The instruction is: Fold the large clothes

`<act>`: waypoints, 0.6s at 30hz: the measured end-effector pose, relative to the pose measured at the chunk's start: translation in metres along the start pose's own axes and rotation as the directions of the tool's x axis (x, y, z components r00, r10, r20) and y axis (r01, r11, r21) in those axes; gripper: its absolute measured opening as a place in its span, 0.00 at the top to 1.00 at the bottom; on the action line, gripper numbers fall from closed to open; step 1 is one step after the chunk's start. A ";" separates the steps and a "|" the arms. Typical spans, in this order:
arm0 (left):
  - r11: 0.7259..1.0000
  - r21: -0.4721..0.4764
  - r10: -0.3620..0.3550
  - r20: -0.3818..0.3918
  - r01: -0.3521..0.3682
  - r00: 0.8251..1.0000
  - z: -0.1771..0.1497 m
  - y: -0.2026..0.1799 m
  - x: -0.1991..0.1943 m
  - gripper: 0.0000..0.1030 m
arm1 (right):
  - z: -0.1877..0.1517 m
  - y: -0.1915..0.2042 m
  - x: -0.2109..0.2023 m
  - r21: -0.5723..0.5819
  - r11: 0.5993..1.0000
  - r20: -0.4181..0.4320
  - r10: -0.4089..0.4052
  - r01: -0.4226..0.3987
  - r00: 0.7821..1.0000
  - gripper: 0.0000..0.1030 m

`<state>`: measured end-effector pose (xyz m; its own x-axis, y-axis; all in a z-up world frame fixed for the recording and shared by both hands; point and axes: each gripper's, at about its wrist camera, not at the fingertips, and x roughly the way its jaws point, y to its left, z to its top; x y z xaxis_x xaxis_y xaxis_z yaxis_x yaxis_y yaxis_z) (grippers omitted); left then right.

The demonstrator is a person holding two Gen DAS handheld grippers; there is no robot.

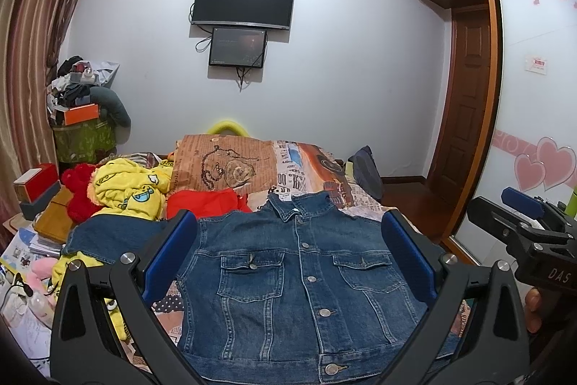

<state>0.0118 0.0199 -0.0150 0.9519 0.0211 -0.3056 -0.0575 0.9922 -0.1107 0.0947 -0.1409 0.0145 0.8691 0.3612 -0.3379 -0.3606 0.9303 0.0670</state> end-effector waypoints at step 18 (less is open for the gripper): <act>0.986 -0.061 0.154 -0.063 -0.158 0.986 0.002 0.055 0.061 0.00 | 0.004 0.005 0.064 -0.021 1.000 -0.095 -0.001 -0.001 0.995 0.02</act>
<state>0.0677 0.0765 -0.0378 0.9107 0.1656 -0.3783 -0.2252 0.9670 -0.1188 0.1502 -0.1129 -0.0031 0.8332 0.3527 -0.4259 -0.3687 0.9283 0.0476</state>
